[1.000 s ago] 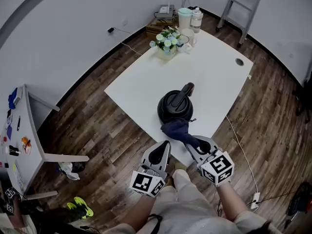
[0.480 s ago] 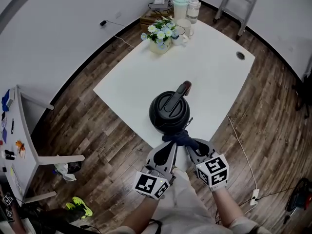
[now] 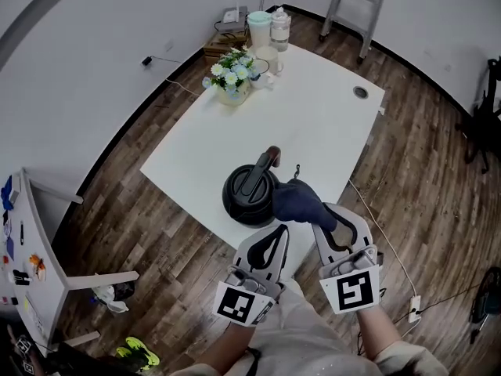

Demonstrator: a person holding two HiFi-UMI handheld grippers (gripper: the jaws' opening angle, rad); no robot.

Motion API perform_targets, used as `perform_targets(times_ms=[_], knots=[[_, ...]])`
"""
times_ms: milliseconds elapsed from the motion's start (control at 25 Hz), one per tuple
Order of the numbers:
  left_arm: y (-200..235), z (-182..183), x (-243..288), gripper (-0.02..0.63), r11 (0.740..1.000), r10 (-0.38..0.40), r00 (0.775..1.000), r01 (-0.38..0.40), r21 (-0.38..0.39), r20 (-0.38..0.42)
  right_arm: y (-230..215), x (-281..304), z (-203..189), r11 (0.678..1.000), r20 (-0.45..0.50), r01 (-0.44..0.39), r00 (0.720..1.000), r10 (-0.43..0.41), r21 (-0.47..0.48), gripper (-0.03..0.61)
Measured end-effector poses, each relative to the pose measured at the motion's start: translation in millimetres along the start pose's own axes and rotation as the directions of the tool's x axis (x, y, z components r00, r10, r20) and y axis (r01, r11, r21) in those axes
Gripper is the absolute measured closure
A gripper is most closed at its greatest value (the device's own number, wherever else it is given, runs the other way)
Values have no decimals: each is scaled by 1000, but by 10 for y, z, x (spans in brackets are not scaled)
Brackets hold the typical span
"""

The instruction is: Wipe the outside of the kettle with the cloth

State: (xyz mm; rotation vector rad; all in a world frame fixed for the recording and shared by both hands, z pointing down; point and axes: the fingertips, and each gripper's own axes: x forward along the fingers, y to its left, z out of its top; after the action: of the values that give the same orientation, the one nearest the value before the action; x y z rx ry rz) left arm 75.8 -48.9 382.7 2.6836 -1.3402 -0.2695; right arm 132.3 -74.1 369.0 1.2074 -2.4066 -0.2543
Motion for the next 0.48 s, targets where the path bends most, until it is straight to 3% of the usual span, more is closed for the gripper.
perform_targets(times_ms=[160,240,480], knots=[[19,105,-7,606,1000,9,1000,-9,17,1,-31,307,-74,995,-43,25,999,-29,-92,515],[56,74,-44,606,1000,25,1000,-25,12,-8,-1,449,-320,991,-102,25,994,-39,-135,516],[233,-217,-217,606,996,87,994,-88,-7,-69,168,661,-1054,989,-245,-55,969,20,-135,515]])
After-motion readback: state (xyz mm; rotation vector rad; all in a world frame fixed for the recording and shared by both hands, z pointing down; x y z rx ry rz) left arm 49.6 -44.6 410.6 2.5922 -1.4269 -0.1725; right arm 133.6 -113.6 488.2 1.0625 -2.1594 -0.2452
